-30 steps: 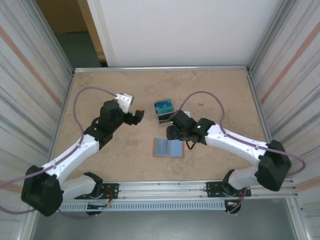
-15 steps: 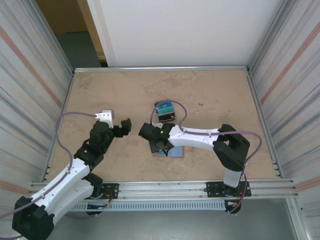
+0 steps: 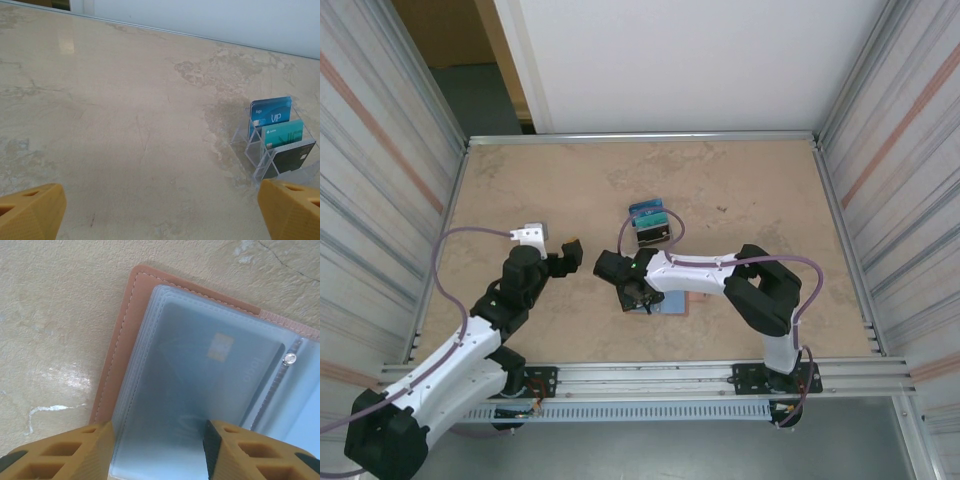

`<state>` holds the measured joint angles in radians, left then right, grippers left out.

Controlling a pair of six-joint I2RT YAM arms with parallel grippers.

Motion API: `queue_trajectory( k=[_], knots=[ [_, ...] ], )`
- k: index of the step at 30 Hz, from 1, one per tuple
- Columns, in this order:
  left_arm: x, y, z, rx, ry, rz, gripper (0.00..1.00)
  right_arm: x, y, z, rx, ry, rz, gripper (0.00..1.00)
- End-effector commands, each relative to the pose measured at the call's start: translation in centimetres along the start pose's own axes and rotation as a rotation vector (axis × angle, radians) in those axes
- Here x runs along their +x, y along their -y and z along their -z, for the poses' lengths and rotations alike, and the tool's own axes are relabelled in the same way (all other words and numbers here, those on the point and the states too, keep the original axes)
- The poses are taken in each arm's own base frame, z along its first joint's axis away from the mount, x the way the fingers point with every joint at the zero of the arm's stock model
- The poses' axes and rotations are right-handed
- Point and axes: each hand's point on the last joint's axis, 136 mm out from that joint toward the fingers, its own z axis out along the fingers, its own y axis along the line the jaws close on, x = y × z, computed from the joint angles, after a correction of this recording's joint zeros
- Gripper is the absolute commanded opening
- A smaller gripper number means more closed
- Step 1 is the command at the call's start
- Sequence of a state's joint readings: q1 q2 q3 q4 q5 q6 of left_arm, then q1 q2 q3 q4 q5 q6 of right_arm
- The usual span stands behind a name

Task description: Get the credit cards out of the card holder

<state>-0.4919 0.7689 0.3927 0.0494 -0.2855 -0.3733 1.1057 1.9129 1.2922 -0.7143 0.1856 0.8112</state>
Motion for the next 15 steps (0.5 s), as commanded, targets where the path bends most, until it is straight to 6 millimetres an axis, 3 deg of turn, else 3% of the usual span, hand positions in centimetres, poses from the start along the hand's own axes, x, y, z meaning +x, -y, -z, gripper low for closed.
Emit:
queue_trajectory(
  k=[1,7,15],
  knots=[
    [0.1,-0.3,0.0,-0.012,0.000,0.024,0.99,0.6,0.6,-0.8,0.024,-0.035,-0.016,0.49],
    [-0.4,0.1,0.1,0.007,0.007,0.026,0.99,1.0,1.2,-1.2,-0.016,-0.054,-0.041,0.43],
    [-0.9,0.7,0.4,0.033,0.014,0.026,0.99,0.8,0.3,-0.2,-0.194,-0.042,-0.065,0.33]
  ],
)
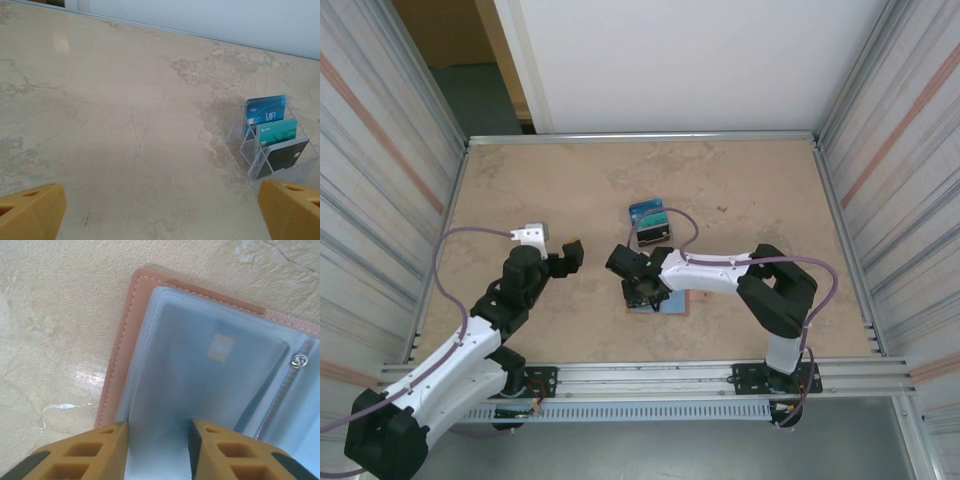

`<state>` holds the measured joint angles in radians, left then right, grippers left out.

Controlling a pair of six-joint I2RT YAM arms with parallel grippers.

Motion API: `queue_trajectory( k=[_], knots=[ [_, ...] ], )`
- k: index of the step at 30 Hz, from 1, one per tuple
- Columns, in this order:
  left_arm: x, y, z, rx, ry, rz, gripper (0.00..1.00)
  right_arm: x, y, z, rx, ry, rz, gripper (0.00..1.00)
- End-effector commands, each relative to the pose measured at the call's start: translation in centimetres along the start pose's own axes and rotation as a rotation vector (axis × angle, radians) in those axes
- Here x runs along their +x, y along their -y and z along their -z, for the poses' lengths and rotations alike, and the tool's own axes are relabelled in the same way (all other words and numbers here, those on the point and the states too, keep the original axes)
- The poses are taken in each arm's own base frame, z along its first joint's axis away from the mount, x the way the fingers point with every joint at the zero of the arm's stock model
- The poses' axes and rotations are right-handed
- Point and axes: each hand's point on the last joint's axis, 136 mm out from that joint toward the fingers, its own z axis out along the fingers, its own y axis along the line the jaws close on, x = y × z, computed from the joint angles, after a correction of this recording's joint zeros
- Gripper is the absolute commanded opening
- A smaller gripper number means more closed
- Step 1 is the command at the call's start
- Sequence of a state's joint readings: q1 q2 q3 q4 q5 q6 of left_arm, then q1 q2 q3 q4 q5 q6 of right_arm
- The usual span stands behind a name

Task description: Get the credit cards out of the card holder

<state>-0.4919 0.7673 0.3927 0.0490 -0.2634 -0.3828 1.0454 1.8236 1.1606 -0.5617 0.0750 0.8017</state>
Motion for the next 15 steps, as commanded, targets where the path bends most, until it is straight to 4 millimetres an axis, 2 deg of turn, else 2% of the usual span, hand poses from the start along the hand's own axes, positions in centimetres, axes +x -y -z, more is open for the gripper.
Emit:
queue_trajectory(
  k=[1,4,8,13,15],
  knots=[
    [-1.1,0.4,0.4,0.015,0.024,0.013,0.99,0.8,0.0,0.0,-0.065,-0.038,-0.009,0.29],
    [-1.3,0.8,0.6,0.027,0.030,0.003,0.99,0.8,0.4,0.1,-0.070,-0.038,-0.012,0.20],
    [-1.8,1.9,1.0,0.049,0.055,-0.041,0.99,0.9,0.0,0.7,-0.089,-0.033,0.032,0.12],
    [-2.4,3.5,1.7,0.048,0.109,-0.112,0.99,2.0,-1.9,2.1,-0.173,-0.038,0.147,0.10],
    [-2.5,4.1,1.8,0.046,0.122,-0.129,0.99,2.5,-2.1,2.6,-0.186,-0.036,0.177,0.10]
  ],
)
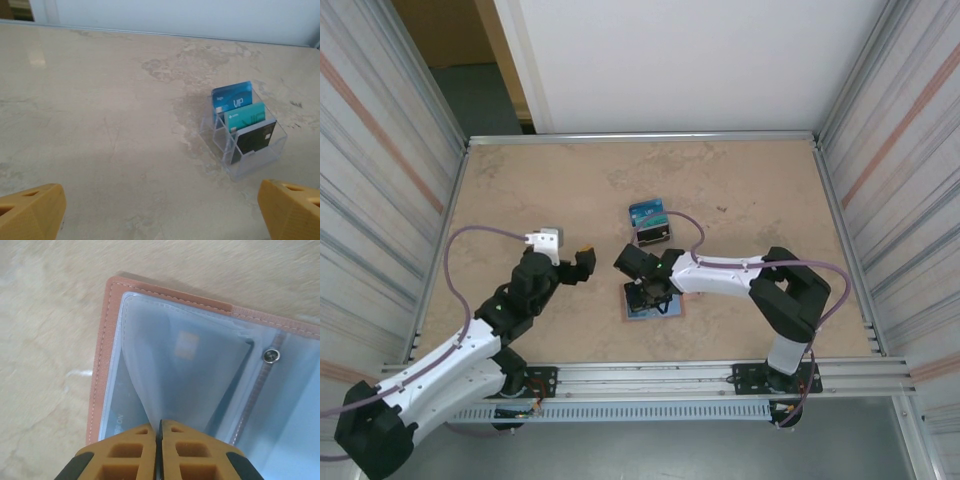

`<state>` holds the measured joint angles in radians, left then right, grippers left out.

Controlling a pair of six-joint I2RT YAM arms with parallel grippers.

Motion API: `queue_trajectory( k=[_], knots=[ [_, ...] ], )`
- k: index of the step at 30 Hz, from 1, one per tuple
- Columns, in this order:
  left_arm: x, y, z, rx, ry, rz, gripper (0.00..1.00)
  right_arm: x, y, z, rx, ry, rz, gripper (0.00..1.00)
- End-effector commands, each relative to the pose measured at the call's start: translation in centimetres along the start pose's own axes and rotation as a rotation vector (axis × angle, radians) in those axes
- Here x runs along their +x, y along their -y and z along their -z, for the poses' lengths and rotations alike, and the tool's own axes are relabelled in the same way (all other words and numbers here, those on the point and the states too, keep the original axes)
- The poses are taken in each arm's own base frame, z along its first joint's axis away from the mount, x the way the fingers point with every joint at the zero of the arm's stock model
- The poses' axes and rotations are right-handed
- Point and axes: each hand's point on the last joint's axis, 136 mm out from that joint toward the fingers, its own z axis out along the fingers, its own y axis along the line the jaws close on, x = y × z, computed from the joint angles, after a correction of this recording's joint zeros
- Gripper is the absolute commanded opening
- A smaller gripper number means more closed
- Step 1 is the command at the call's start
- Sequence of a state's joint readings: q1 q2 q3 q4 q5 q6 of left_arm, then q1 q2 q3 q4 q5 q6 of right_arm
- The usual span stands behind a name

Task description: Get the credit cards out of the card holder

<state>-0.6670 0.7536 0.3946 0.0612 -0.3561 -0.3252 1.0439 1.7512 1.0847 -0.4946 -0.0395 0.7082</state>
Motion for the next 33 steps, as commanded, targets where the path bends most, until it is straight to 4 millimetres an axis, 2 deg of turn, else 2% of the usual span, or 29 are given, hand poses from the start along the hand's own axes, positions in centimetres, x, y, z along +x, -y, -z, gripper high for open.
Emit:
queue_trajectory(
  k=[1,9,14,19,27,33],
  knots=[
    [-3.0,0.4,0.6,-0.040,0.101,-0.026,0.99,1.1,-1.0,1.6,-0.054,-0.006,0.088,0.10],
    [-2.9,1.3,0.1,-0.038,0.087,-0.034,0.99,0.9,3.0,2.1,0.028,0.009,-0.012,0.23],
    [-3.0,1.6,0.0,-0.038,0.078,-0.058,0.99,0.8,4.1,2.4,0.056,0.034,-0.052,0.27],
    [-2.3,1.8,-0.3,-0.048,0.036,-0.096,0.99,0.6,5.6,2.7,0.081,0.057,-0.108,0.29],
    [0.3,3.4,-0.6,-0.071,-0.060,-0.226,0.99,0.1,8.3,3.5,0.085,0.083,-0.194,0.29],
    [3.3,6.5,-1.1,-0.021,-0.142,-0.323,0.99,-0.6,10.0,4.1,0.058,0.105,-0.251,0.32]
  ],
)
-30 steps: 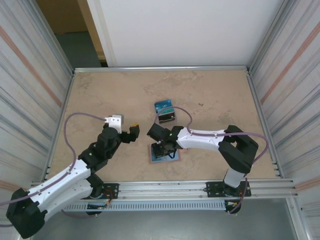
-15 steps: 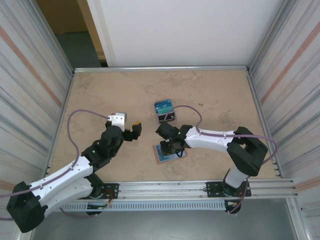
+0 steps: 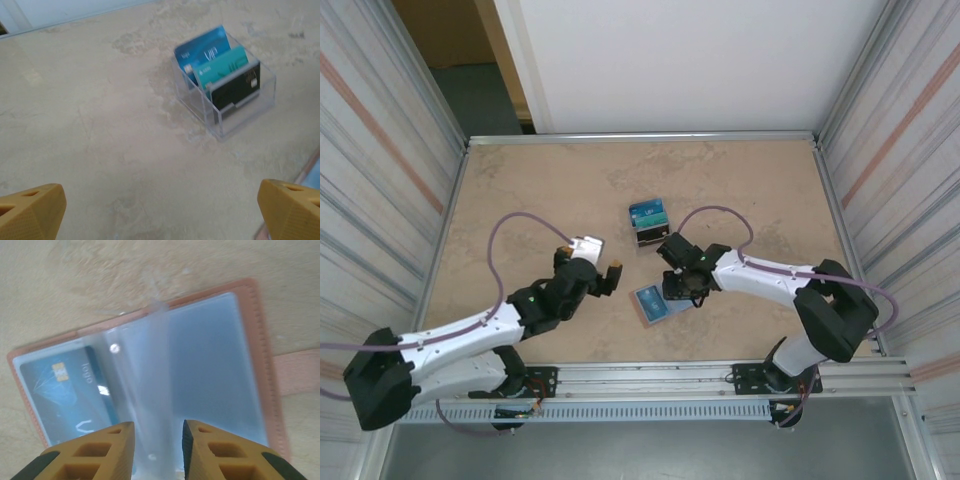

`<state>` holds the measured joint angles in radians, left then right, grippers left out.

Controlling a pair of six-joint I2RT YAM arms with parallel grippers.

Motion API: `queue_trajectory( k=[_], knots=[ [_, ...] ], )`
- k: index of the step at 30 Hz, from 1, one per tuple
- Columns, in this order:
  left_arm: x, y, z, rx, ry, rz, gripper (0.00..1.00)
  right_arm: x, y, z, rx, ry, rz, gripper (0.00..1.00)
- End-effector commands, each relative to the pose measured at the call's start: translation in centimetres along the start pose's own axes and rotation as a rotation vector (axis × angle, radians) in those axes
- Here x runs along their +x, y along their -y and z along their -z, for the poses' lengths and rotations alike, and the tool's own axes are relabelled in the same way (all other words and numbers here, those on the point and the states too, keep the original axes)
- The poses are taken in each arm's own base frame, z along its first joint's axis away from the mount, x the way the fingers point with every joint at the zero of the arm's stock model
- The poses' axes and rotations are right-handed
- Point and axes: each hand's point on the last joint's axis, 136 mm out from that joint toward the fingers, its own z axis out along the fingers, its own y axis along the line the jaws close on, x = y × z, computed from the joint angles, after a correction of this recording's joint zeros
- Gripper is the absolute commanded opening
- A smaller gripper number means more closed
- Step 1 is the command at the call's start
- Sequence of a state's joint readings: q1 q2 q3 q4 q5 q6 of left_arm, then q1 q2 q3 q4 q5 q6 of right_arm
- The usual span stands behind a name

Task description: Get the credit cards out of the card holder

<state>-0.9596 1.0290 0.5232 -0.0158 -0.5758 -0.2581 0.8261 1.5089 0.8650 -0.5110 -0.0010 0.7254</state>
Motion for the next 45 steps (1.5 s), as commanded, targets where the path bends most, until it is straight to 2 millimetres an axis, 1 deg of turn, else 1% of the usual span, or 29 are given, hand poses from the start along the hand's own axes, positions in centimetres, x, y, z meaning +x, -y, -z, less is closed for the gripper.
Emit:
queue_trajectory(
  k=[1,5,8,13,16,20,24,27,30,33,35,36,39,45],
  knots=[
    [-0.1,1.4,-0.2,-0.013,-0.018,-0.055,0.99,-0.8,0.8,0.7,-0.020,0.026,-0.040,0.32],
    [1.5,4.3,-0.9,-0.036,-0.075,-0.172,0.99,-1.2,2.3,0.7,-0.006,0.030,-0.079,0.33],
    [2.9,5.6,-1.5,-0.059,-0.134,-0.223,0.99,-1.3,3.3,0.7,-0.001,0.029,-0.109,0.33],
    [5.0,7.1,-2.1,-0.005,-0.202,-0.192,0.99,-1.3,4.2,0.8,0.001,0.034,-0.141,0.32],
    [6.1,7.5,-2.1,0.024,-0.227,-0.166,0.99,-1.6,3.9,1.3,-0.033,0.055,-0.150,0.33],
    [7.7,7.3,-2.4,0.022,-0.268,-0.173,0.99,-2.2,2.8,2.5,-0.103,0.092,-0.146,0.35],
    [8.9,7.7,-3.2,0.030,-0.293,-0.173,0.99,-2.6,1.4,3.6,-0.186,0.108,-0.145,0.37],
    [9.8,7.7,-4.0,0.030,-0.318,-0.154,0.99,-2.4,0.9,3.7,-0.225,0.082,-0.157,0.36],
    [10.3,7.4,-4.7,0.024,-0.330,-0.145,0.99,-2.1,0.7,3.4,-0.248,0.056,-0.168,0.33],
    [10.3,6.9,-5.5,0.008,-0.340,-0.144,0.99,-1.9,0.3,2.9,-0.298,0.023,-0.188,0.31],
    [10.6,6.3,-6.0,-0.003,-0.355,-0.134,0.99,-1.8,-0.2,2.6,-0.352,0.002,-0.201,0.31],
    [10.6,6.1,-6.2,-0.006,-0.358,-0.130,0.99,-1.7,-0.7,2.6,-0.388,-0.008,-0.200,0.29],
    [10.3,5.7,-6.5,-0.013,-0.354,-0.131,0.99,-1.6,-1.3,2.4,-0.445,-0.020,-0.207,0.27],
    [9.9,5.2,-6.6,-0.031,-0.350,-0.154,0.99,-1.2,-1.4,1.7,-0.472,-0.034,-0.219,0.24]
  ],
)
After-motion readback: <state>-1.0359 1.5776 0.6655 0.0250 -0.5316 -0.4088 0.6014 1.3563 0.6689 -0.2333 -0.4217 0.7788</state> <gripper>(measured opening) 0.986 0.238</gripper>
